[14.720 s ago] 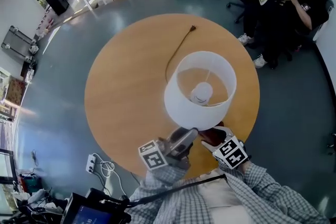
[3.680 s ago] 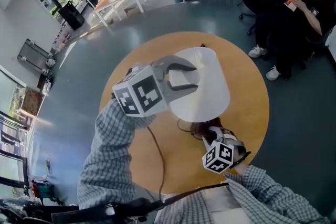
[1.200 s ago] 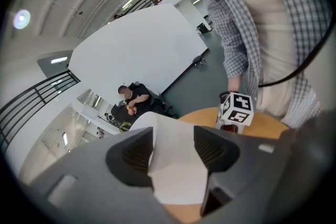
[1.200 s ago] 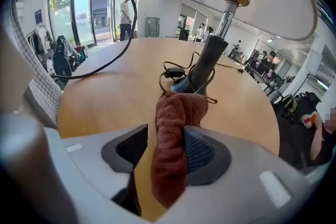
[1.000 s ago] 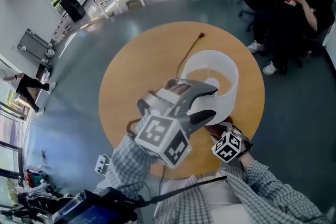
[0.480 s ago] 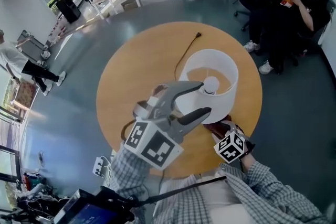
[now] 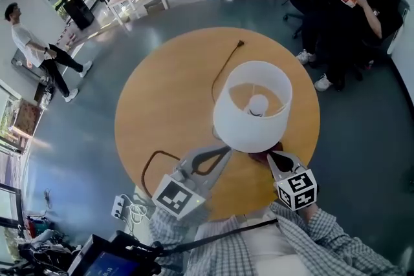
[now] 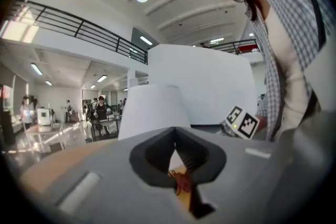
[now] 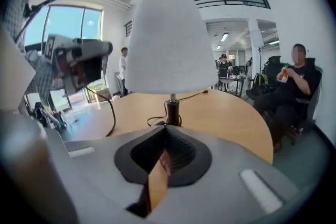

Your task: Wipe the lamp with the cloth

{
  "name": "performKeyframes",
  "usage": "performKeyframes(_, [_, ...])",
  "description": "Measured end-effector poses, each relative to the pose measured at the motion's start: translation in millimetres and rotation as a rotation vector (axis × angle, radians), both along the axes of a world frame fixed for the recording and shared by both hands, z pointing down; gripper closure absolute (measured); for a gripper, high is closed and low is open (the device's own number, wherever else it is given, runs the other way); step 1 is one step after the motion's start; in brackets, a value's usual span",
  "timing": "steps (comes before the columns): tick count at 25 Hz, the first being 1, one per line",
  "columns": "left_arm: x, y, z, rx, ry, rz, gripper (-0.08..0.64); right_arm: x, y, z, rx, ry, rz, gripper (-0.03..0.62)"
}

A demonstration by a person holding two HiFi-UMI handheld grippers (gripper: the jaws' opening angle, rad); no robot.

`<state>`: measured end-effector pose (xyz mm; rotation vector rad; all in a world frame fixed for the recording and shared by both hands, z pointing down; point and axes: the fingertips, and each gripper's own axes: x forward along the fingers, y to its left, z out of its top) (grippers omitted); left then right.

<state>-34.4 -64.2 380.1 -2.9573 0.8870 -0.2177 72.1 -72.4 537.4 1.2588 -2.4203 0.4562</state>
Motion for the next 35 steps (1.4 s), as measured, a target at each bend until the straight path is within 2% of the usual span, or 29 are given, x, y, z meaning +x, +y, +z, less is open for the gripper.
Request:
performKeyframes(3, [4, 14, 34, -0.088, 0.022, 0.005, 0.555, -8, 11, -13, 0.005, -0.107, -0.026, 0.589])
performKeyframes(9, [5, 26, 83, -0.221, 0.04, -0.025, 0.555, -9, 18, -18, -0.028, -0.149, -0.023, 0.589])
performKeyframes(15, [-1, 35, 114, -0.271, 0.049, -0.029, 0.555, -23, 26, -10, -0.051, -0.176, -0.057, 0.589])
performKeyframes(21, [0, 36, 119, -0.287, 0.045, -0.026, 0.555, -29, 27, -9, -0.055, -0.151, -0.095, 0.589])
performKeyframes(35, [8, 38, 121, -0.316, 0.027, 0.007, 0.555, -32, 22, -14, -0.038, -0.182, -0.114, 0.589])
